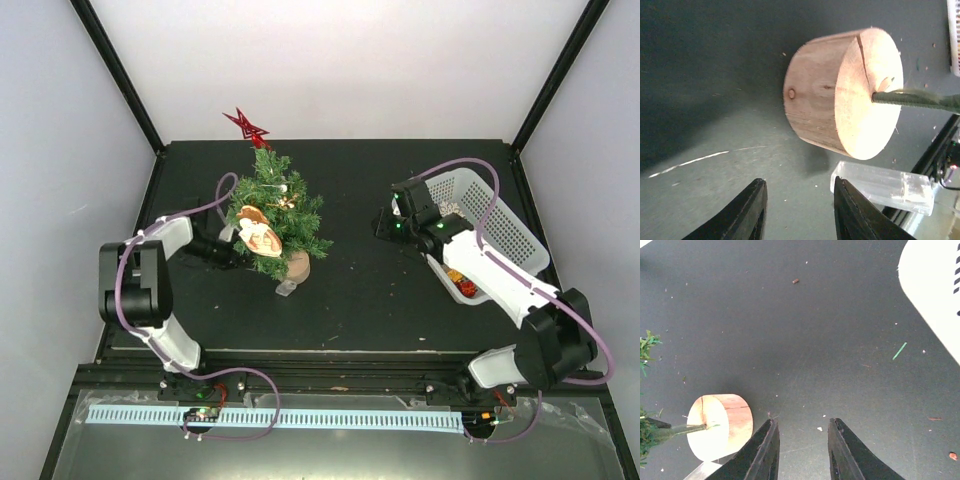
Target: Decorate the small christmas tree
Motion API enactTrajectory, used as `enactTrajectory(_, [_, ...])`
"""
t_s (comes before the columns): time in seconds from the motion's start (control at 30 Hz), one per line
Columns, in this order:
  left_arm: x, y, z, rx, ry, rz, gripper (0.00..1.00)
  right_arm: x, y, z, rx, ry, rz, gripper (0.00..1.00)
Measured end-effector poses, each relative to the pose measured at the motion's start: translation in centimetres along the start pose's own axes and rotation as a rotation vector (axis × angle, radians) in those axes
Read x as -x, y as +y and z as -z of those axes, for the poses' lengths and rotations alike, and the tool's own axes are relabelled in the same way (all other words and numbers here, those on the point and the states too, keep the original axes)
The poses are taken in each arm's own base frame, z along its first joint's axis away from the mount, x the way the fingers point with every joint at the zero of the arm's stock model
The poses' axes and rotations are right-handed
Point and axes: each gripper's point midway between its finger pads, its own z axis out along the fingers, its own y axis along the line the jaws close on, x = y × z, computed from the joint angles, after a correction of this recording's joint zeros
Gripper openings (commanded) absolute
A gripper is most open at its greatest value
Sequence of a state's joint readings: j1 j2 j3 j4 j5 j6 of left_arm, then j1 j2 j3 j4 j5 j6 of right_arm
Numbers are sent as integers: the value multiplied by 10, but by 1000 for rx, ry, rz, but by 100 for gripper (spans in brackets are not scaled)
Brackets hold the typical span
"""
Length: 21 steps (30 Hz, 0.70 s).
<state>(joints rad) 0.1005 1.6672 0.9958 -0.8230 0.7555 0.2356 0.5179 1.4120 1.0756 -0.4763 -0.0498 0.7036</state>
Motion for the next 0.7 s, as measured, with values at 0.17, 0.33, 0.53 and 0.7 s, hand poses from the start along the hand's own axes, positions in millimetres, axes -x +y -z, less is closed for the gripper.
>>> enactTrajectory(0.17, [-16, -14, -29, -84, 114, 13, 37, 5, -4, 14, -12, -13, -7, 28])
enactTrajectory(0.33, [-30, -24, -50, -139, 210, 27, 36, 26, -8, 37, -14, -71, -20, 28])
enactTrajectory(0.53, [-29, -27, -68, -171, 265, 37, 36, 48, -25, 70, -56, -156, -42, 29])
enactTrajectory(0.7, [-7, -28, -70, -166, 236, 9, 36, 61, -71, 80, -156, -186, -119, 28])
